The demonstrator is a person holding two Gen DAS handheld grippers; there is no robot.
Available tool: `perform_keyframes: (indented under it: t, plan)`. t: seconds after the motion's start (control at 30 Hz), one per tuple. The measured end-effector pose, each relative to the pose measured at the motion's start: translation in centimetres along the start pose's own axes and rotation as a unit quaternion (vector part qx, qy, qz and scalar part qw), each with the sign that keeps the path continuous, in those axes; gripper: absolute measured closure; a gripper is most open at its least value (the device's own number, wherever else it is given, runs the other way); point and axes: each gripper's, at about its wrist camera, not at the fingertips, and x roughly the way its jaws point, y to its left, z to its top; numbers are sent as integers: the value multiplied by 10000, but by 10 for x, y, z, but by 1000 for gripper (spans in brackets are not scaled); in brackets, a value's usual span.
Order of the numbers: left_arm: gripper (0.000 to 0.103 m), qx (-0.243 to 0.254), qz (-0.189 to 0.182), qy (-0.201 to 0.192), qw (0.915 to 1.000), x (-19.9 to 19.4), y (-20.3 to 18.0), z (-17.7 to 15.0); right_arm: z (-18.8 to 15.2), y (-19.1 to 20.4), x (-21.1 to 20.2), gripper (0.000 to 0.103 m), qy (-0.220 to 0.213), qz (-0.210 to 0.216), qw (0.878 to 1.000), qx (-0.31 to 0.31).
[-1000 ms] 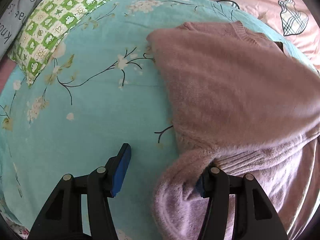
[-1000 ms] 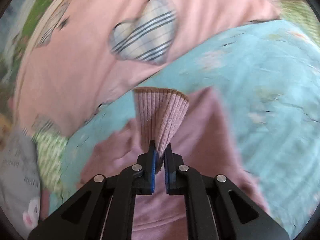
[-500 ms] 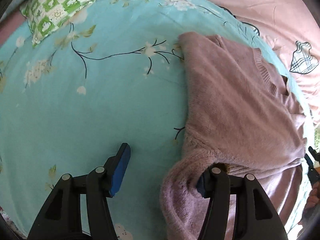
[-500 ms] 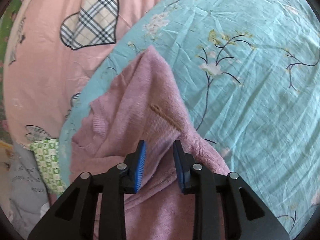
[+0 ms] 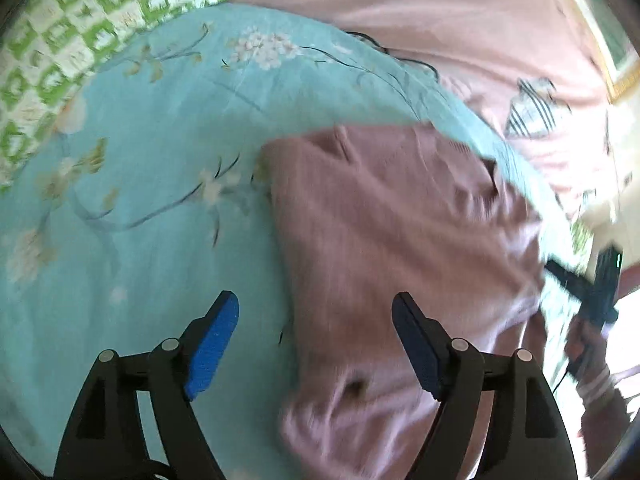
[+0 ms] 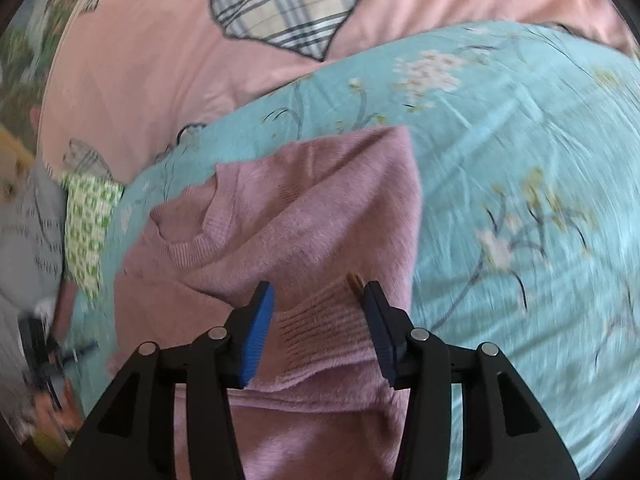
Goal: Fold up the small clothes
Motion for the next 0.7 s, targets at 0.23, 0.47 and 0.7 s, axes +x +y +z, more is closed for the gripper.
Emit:
perform_keyframes:
  t: [0.23,0.47,0.7]
  plan:
    - [27,-307,96,381,9988,69,3,55,6,2,13,55,385,83,9981,-468]
    - [93,290,286,-179,9990,56,-20,49,-1,0,-10,103,327,357,9980,-413]
    - [94,384,302,-423,9979,41,-16,37,8,-17,-52,100,-661,171,9977,30]
